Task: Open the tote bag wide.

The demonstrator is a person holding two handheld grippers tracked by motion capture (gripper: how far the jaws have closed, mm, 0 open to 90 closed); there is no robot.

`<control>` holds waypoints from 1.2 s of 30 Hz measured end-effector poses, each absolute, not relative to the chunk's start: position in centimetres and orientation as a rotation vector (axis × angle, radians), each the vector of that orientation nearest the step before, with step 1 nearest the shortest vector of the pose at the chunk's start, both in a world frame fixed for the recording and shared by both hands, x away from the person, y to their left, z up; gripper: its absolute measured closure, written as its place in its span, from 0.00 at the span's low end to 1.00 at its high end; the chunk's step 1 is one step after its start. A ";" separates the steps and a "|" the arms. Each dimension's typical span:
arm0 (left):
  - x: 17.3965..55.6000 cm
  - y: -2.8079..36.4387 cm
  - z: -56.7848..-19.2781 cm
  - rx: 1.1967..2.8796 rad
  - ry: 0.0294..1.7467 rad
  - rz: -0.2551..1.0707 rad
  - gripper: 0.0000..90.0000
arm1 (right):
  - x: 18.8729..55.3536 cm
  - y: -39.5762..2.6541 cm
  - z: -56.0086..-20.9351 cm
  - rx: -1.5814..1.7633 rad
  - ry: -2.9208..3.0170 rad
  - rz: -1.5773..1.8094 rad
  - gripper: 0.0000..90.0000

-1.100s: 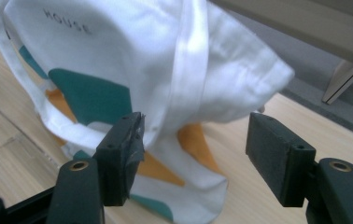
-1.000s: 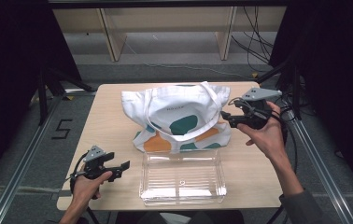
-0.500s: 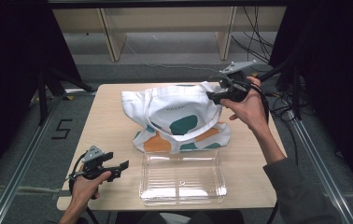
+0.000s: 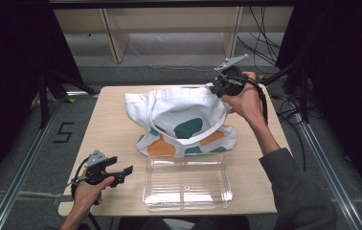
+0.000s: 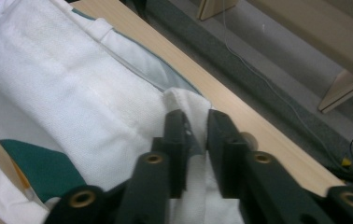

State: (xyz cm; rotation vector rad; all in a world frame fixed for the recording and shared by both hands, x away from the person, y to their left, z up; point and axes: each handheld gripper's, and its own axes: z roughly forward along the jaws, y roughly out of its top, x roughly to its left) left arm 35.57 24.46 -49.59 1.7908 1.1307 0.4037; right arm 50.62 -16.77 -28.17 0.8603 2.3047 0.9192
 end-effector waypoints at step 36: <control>35.6 24.4 -49.4 1.776 1.105 0.394 0.21 | 45.8 -18.5 -33.1 0.642 2.393 0.971 0.99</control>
